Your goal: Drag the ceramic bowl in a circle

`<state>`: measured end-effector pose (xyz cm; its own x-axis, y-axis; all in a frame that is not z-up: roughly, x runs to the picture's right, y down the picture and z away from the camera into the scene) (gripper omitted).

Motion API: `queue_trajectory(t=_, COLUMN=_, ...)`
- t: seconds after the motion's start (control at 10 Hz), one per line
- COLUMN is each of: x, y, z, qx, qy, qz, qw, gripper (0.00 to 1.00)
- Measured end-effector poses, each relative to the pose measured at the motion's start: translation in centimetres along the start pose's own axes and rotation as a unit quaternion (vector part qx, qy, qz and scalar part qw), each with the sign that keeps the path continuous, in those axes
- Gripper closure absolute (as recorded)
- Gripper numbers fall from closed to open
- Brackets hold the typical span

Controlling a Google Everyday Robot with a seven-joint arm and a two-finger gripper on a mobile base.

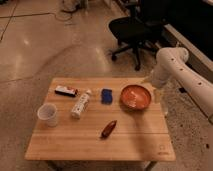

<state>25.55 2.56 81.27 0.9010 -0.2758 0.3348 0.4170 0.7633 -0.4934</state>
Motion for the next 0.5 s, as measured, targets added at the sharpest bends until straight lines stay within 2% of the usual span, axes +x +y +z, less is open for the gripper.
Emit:
queue_trajectory(t=0.2, x=0.6, y=1.5, z=2.7, qx=-0.018, qy=0.016, qz=-0.008, qw=0.9997, gripper=0.2)
queue_trajectory(t=0.5, x=0.5, y=2.5, z=6.5, qx=-0.026, qy=0.015, qz=-0.006, qw=0.9995, gripper=0.2)
